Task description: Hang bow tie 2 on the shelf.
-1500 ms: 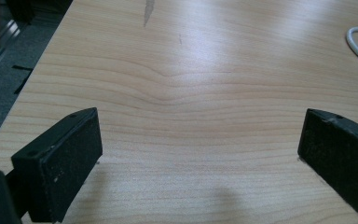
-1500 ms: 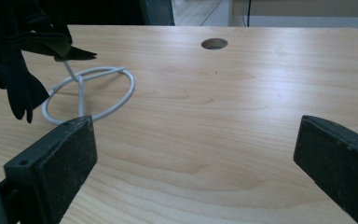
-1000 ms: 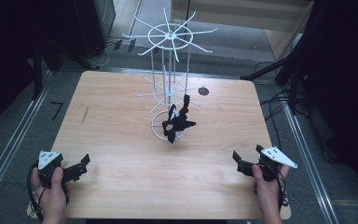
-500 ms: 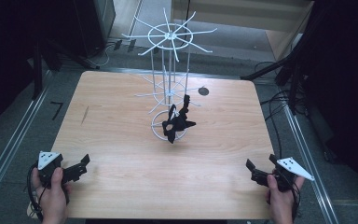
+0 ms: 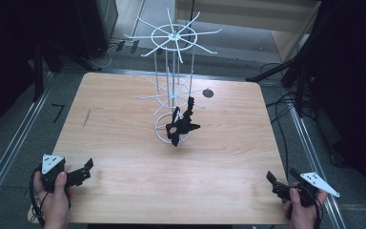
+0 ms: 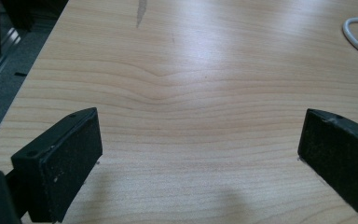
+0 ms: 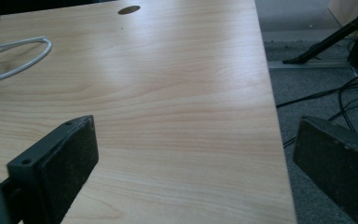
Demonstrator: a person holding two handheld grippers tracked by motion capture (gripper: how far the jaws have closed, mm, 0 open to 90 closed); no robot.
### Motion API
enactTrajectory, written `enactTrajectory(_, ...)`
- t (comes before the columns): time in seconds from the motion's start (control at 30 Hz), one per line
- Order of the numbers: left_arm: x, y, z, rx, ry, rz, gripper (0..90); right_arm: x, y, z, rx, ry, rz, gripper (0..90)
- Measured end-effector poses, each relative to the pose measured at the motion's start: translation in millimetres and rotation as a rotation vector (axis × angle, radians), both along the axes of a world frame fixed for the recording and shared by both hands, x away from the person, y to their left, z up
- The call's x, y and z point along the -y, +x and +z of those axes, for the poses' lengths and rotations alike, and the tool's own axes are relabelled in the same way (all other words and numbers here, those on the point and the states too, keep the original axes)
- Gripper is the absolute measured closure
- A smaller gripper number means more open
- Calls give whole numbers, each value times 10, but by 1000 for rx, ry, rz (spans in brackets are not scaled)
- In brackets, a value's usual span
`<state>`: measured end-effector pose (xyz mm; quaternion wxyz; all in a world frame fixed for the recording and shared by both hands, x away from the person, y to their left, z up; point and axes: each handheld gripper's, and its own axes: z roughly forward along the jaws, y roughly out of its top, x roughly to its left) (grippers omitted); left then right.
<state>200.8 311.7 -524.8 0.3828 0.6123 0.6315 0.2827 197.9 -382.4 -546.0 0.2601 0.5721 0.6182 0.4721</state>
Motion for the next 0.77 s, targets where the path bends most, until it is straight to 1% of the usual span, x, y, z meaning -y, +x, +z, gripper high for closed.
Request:
enactTrajectory(0.03,5,6,-1,-3,5,-5,0,6,-2,-5,-1,0,-2,17)
enactTrajectory(0.07,11,9,-1,-8,9,-8,0,10,-7,-18,-6,-13,2,19)
enactTrajectory(0.17,24,14,-2,-11,24,-17,0,-25,-13,-51,-18,-41,29,23)
enactTrajectory(0.23,26,15,-1,-11,25,-23,0,-34,-11,-51,-18,-44,30,28)
enactTrajectory(0.27,25,14,-1,-11,24,-26,0,-41,-8,-50,-15,-48,27,44)
enactTrajectory(0.3,25,15,-1,-11,23,-31,0,-45,-8,-50,-13,-49,17,60)
enactTrajectory(0.37,25,19,-1,-19,25,-40,0,-47,-4,-49,-15,-41,6,63)
enactTrajectory(0.43,30,26,-4,-22,26,-48,0,-41,0,-52,-13,-41,5,63)
enactTrajectory(0.57,31,28,-6,-30,23,-59,0,-40,9,-52,-26,-37,4,63)
enactTrajectory(0.67,27,33,-6,-36,20,-59,0,-46,10,-52,-36,-36,3,65)
enactTrajectory(0.77,30,34,-5,-38,24,-58,0,-59,13,-53,-36,-46,3,65)
